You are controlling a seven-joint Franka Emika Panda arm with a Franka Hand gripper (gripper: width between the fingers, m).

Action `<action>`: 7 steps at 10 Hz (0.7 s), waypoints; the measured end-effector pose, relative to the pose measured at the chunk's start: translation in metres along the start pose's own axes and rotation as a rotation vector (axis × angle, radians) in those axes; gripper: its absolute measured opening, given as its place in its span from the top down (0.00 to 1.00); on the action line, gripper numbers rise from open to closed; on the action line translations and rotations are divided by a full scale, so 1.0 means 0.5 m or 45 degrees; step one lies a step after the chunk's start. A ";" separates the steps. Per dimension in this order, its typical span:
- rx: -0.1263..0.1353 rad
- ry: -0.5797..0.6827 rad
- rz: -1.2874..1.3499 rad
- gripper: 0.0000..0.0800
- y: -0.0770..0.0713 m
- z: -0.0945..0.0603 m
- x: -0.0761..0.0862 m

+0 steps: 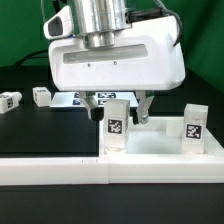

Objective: Assemble square table

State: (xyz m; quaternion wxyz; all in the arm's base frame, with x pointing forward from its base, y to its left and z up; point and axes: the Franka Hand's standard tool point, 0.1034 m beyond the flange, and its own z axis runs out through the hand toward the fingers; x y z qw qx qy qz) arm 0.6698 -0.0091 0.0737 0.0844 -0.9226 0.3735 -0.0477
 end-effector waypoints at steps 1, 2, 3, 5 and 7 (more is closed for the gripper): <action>0.002 -0.001 0.075 0.51 -0.001 0.000 -0.001; 0.001 -0.002 0.188 0.51 -0.001 0.001 -0.001; -0.009 -0.007 0.272 0.63 0.008 0.002 -0.001; -0.005 -0.006 0.503 0.63 0.009 0.001 0.002; -0.016 -0.031 0.944 0.63 0.010 -0.005 0.001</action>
Offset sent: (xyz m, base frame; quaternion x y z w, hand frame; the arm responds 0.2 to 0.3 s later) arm 0.0000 0.0000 0.0000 0.0000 0.0000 0.1938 0.9810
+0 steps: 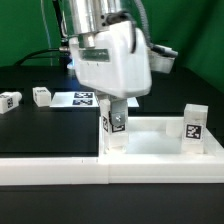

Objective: Assemble square table

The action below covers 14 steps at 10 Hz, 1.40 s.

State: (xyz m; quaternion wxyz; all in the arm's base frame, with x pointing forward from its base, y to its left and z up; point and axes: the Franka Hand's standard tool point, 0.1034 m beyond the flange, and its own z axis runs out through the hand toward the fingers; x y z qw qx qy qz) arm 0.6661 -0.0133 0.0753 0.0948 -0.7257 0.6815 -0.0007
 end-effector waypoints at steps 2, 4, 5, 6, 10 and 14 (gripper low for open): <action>-0.001 -0.052 0.367 0.63 0.002 -0.002 -0.005; -0.002 -0.050 0.312 0.63 0.003 -0.001 -0.006; -0.003 -0.037 0.212 0.63 0.003 -0.002 -0.005; -0.005 -0.015 0.026 0.57 0.001 -0.002 -0.006; -0.004 0.038 -0.665 0.20 0.005 0.008 -0.010; -0.043 0.050 -1.239 0.19 0.008 0.003 -0.004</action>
Offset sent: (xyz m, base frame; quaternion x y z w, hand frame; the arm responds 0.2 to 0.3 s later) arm 0.0000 0.0000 0.0000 0.0000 0.0000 -0.0650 0.9979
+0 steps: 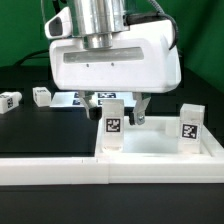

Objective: Assemble square table

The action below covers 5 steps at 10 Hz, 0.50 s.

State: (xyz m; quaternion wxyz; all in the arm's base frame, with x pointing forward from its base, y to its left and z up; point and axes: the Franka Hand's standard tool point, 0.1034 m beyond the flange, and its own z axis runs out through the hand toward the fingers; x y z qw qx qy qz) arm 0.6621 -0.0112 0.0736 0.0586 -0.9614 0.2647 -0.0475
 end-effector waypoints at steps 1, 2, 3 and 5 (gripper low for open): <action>-0.005 -0.005 -0.233 0.19 -0.002 -0.002 -0.006; -0.006 -0.020 -0.382 0.19 0.003 -0.001 -0.009; -0.006 -0.017 -0.355 0.19 0.004 -0.001 -0.007; -0.007 -0.018 -0.312 0.34 0.005 0.000 -0.007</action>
Offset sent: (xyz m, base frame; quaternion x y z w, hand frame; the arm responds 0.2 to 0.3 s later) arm 0.0000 0.0000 0.0000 0.0000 0.0000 0.0650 0.9979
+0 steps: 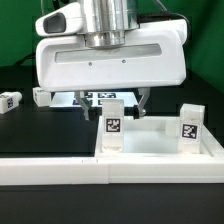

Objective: Assemble square table

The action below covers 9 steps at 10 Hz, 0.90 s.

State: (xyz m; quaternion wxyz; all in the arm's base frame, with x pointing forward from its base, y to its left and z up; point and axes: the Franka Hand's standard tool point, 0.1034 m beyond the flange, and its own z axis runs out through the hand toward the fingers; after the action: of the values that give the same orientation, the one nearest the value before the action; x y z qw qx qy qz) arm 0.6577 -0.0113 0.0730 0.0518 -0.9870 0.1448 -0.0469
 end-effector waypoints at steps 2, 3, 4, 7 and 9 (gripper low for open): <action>0.002 -0.001 0.182 0.64 0.000 0.001 0.000; 0.002 -0.001 0.266 0.64 0.000 0.001 0.000; 0.002 -0.001 0.331 0.64 0.000 0.001 0.000; 0.005 0.006 0.903 0.64 -0.009 0.003 0.002; 0.067 -0.035 1.439 0.64 -0.014 0.006 0.011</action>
Offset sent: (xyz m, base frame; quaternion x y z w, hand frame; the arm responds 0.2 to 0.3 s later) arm 0.0000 0.0000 0.0000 0.0000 0.0000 0.1296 0.9916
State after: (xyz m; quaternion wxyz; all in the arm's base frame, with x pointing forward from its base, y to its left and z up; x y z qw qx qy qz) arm 0.6652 -0.0062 0.0710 0.0954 -0.7550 0.6487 -0.0026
